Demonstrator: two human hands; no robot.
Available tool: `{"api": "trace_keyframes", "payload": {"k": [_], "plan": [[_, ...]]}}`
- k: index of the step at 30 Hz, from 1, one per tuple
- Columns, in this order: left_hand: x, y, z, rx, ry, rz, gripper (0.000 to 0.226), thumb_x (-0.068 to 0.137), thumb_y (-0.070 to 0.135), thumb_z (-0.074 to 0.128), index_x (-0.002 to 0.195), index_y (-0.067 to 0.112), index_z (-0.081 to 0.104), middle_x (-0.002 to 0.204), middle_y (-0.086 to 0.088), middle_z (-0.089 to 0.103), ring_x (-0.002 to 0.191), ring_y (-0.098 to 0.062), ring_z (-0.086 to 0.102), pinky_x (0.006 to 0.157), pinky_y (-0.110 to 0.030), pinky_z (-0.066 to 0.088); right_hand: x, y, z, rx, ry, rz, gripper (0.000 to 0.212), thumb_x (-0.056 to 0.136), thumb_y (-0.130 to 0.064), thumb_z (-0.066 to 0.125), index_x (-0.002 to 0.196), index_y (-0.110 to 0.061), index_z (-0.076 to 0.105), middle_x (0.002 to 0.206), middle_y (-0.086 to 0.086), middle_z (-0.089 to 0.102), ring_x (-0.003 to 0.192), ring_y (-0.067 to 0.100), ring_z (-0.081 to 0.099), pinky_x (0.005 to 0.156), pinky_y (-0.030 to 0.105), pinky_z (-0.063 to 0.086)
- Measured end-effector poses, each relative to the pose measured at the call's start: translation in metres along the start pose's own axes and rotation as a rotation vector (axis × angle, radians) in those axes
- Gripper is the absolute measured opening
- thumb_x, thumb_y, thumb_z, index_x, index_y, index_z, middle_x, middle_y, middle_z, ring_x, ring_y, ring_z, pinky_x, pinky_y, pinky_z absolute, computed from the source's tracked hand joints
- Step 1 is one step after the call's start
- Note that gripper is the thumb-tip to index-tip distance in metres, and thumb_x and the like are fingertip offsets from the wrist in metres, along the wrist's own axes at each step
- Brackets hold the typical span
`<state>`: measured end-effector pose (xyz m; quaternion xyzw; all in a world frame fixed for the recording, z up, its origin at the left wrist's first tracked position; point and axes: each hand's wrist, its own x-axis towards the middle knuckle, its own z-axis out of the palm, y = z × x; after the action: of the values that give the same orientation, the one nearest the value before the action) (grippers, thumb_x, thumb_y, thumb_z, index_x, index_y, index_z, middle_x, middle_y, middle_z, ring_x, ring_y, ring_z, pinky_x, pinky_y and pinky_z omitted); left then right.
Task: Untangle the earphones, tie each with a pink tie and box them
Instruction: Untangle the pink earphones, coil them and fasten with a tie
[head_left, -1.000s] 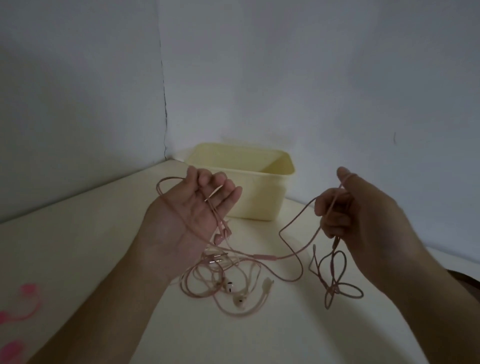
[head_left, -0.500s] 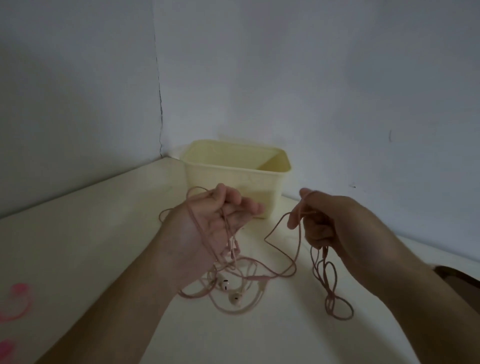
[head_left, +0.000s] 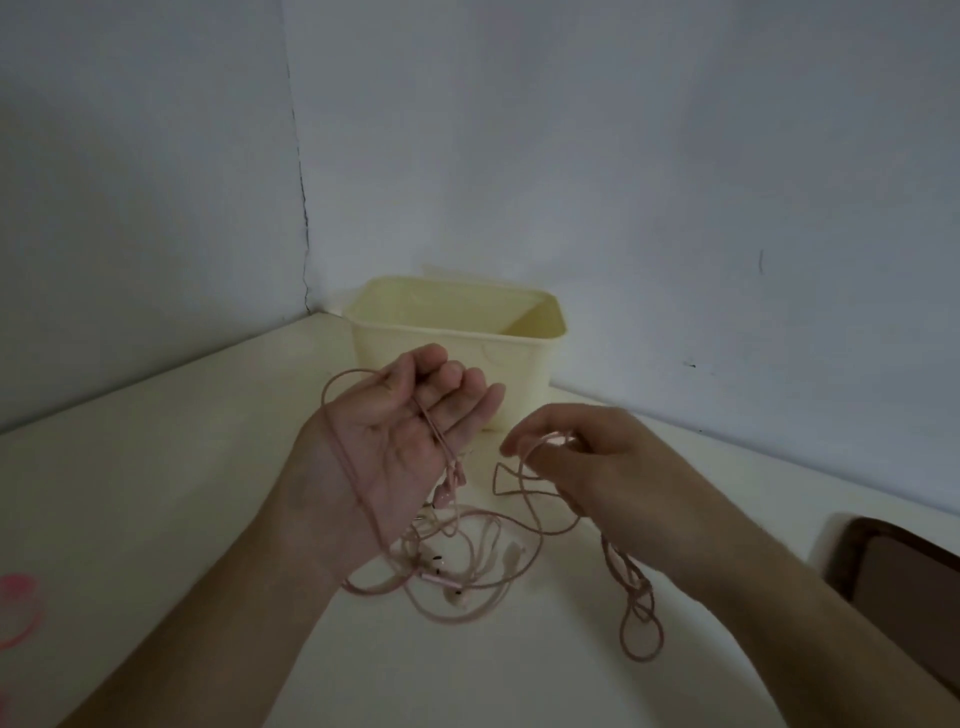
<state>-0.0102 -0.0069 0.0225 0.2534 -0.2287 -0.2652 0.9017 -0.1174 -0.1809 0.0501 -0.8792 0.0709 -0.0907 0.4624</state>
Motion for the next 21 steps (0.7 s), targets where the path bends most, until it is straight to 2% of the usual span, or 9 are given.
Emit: {"api": "trace_keyframes", "payload": {"k": [2,7,12,15,19,21], "plan": [[-0.001,0.001,-0.001,-0.038,-0.022,-0.009,0.04,0.106,0.011,0.037,0.091,0.003,0.072,0.08,-0.007,0.07,0.087,-0.024,0.076,0.093,-0.045,0.061,-0.002,0.0,0.006,-0.043,-0.053,-0.034,0.017,0.104,-0.025,0.062,0.097,-0.029,0.078,0.049,-0.022,0.053,0.045,0.002,0.046,0.052,0.012,0.034],[0.0,0.0,-0.005,-0.117,-0.096,-0.052,0.044,0.111,0.014,0.033,0.096,0.001,0.072,0.082,-0.008,0.07,0.089,-0.024,0.075,0.096,-0.046,0.059,-0.005,0.001,0.021,-0.063,-0.128,-0.089,0.018,0.105,-0.027,0.062,0.107,-0.038,0.076,0.051,-0.01,0.041,0.045,0.007,0.036,0.049,0.017,0.032],[-0.002,-0.003,-0.001,-0.104,-0.081,-0.067,0.044,0.11,0.016,0.033,0.093,0.003,0.072,0.079,-0.007,0.068,0.084,-0.023,0.075,0.094,-0.045,0.06,-0.008,0.001,0.03,-0.035,-0.199,-0.149,0.035,0.106,-0.023,0.061,0.123,-0.053,0.069,0.051,-0.008,0.038,0.045,0.008,0.033,0.051,0.017,0.033],[-0.002,-0.003,-0.001,-0.108,-0.096,-0.07,0.042,0.109,0.016,0.035,0.093,0.003,0.072,0.079,-0.006,0.067,0.084,-0.023,0.074,0.094,-0.044,0.06,-0.008,0.003,0.031,-0.024,-0.197,-0.177,0.028,0.105,-0.02,0.061,0.114,-0.043,0.074,0.052,-0.007,0.036,0.046,0.009,0.031,0.053,0.021,0.033],[-0.003,-0.001,0.0,-0.069,-0.088,-0.055,0.041,0.107,0.018,0.036,0.091,0.005,0.072,0.077,-0.004,0.066,0.081,-0.02,0.073,0.092,-0.042,0.061,-0.006,0.006,0.033,-0.103,-0.097,-0.157,0.005,0.098,-0.029,0.071,0.096,-0.033,0.069,0.053,-0.004,0.042,0.048,0.01,0.037,0.055,0.026,0.034],[-0.003,0.0,0.001,-0.044,-0.073,-0.046,0.042,0.107,0.019,0.036,0.088,0.007,0.071,0.075,-0.003,0.064,0.078,-0.02,0.072,0.089,-0.041,0.062,-0.007,0.007,0.034,-0.148,-0.044,-0.158,0.011,0.095,-0.037,0.074,0.092,-0.032,0.065,0.054,-0.003,0.046,0.05,0.01,0.039,0.056,0.028,0.036]]}}
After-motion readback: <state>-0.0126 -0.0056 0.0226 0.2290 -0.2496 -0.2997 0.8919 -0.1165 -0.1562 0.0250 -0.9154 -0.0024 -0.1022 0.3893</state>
